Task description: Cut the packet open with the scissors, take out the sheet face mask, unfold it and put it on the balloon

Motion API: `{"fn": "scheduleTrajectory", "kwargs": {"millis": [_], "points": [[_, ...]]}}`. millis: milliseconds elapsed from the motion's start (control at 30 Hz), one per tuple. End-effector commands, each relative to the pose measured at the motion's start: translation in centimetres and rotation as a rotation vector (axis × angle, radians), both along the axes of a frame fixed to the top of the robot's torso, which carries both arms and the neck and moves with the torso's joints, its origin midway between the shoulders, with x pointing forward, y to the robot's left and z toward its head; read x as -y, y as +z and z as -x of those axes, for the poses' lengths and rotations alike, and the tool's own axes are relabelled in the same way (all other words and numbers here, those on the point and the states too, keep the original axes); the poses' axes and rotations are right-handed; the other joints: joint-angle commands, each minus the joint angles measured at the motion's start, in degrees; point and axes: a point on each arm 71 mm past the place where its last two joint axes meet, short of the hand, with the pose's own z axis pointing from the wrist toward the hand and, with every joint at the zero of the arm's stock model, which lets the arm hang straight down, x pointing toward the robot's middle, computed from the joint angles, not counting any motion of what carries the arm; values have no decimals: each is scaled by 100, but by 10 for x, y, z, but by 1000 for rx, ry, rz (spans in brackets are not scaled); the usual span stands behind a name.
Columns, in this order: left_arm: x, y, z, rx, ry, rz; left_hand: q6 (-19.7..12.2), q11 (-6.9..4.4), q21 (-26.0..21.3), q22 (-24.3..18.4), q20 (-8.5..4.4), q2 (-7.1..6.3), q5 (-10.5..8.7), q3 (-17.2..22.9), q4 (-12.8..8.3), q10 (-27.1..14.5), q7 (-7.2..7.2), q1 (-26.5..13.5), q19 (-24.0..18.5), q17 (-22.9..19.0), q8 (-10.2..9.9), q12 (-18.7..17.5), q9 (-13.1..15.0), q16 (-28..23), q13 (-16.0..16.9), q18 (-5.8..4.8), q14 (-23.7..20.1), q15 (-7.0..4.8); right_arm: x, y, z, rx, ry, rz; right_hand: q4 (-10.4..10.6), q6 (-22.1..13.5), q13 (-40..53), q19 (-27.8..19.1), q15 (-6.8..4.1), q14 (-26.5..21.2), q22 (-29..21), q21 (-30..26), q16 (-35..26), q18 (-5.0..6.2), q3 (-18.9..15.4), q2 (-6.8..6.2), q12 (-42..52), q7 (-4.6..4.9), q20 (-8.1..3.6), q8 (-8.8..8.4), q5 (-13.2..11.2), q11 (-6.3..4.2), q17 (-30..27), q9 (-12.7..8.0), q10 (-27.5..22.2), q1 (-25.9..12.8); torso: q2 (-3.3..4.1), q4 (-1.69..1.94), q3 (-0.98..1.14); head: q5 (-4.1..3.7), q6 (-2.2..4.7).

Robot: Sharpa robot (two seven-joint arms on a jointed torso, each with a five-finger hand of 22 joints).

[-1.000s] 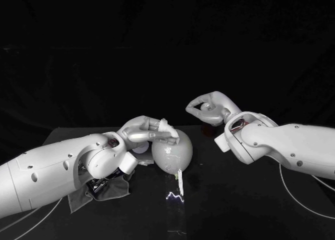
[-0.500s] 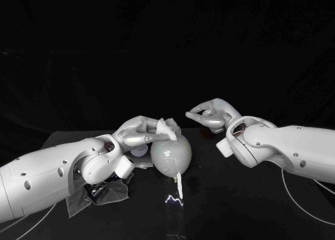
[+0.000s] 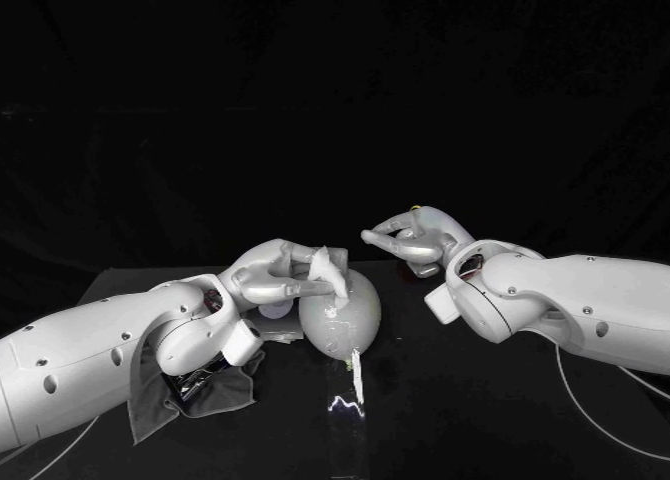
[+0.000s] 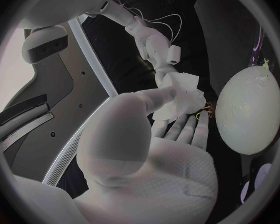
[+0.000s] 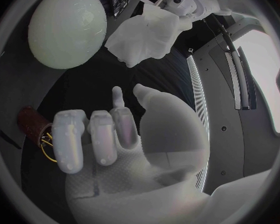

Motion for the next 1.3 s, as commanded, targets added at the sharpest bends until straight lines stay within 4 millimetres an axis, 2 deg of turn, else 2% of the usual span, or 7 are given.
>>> {"fn": "scheduleTrajectory", "kwargs": {"millis": [33, 200, 400, 800, 933, 1100, 1300], "points": [[2, 3, 2, 46, -37, 4, -40, 0, -37, -6, -1, 19, 22, 2, -34, -39, 154, -56, -53, -6, 22, -21, 153, -33, -6, -78, -35, -3, -8, 4, 4, 45, 82, 20, -104, 29, 1116, 465, 40, 588, 1426, -5, 23, 23, -40, -16, -4, 20, 43, -35, 20, 47, 1505, -20, 207, 238, -3, 7, -8, -18, -11], [2, 3, 2, 44, -33, 10, -47, 1, -34, -3, -1, 27, 22, 12, -37, -39, 158, -61, -44, -5, 32, -20, 151, -30, -5, -80, -28, -2, -15, 7, 8, 115, 160, 100, -288, 101, 1131, 479, 29, 588, 1435, 17, 23, 17, -78, -89, 30, 4, 41, -68, -3, 32, 1505, -46, 221, 490, -2, 6, -10, -38, -37], [1, 3, 3, 37, -35, 17, -57, 0, -24, 3, -2, 37, 22, 23, -41, -21, 162, -65, 0, 0, 42, -16, 147, -22, -2, -77, 2, -4, -14, -2, 10, 80, 190, 128, -416, 49, 1109, 454, 49, 588, 1420, -23, 23, 27, -116, -129, -12, 50, 48, -200, -18, 65, 1505, -140, 195, 684, -1, 9, -10, -55, -63], [0, 4, 6, 30, -35, 28, -73, -3, -6, 14, -4, 47, 22, 43, -58, 19, 165, -75, 56, 9, 72, -8, 142, -7, 4, -64, 44, -9, 0, -29, 2, -156, 89, -36, -315, -72, 1131, 477, 103, 588, 1434, 16, 23, 17, -357, -171, 41, 104, 95, -405, -20, 119, 1505, -267, 214, 575, -3, -4, 0, -112, -95], [-1, 5, 7, 28, -35, 32, -80, -4, 2, 18, -6, 51, 22, 51, -65, 29, 167, -79, 87, 13, 84, -6, 140, -2, 5, -58, 64, -11, 4, -38, 1, -264, 57, -106, -234, -104, 1168, 517, 109, 588, 1457, 80, 23, 0, -447, -125, 120, 113, 104, -461, -18, 126, 1505, -298, 255, 524, 0, 2, 1, -125, -102], [-2, 6, 8, 27, -34, 37, -86, -5, 5, 20, -6, 57, 22, 59, -70, 44, 169, -82, 95, 16, 94, -4, 137, 2, 7, -53, 79, -13, 4, -46, 4, -370, 53, -173, 230, 127, 1255, 600, 90, 588, 1506, 214, 23, -37, -704, 166, 305, 66, 102, -393, -2, 95, 1505, -302, 354, 136, 0, -1, -3, -161, -108], [-3, 6, 9, 26, -30, 47, -92, -6, 8, 21, -5, 63, 22, 67, -75, 55, 170, -83, 102, 19, 103, -3, 135, 6, 8, -50, 92, -14, -3, -53, 14, -473, 87, -243, 292, 213, 1317, 600, 62, 588, 1506, 214, 23, -37, -843, 292, 429, 30, 79, -353, 1, 64, 1505, -305, 417, 22, -3, 5, -1, -204, -121]]}}
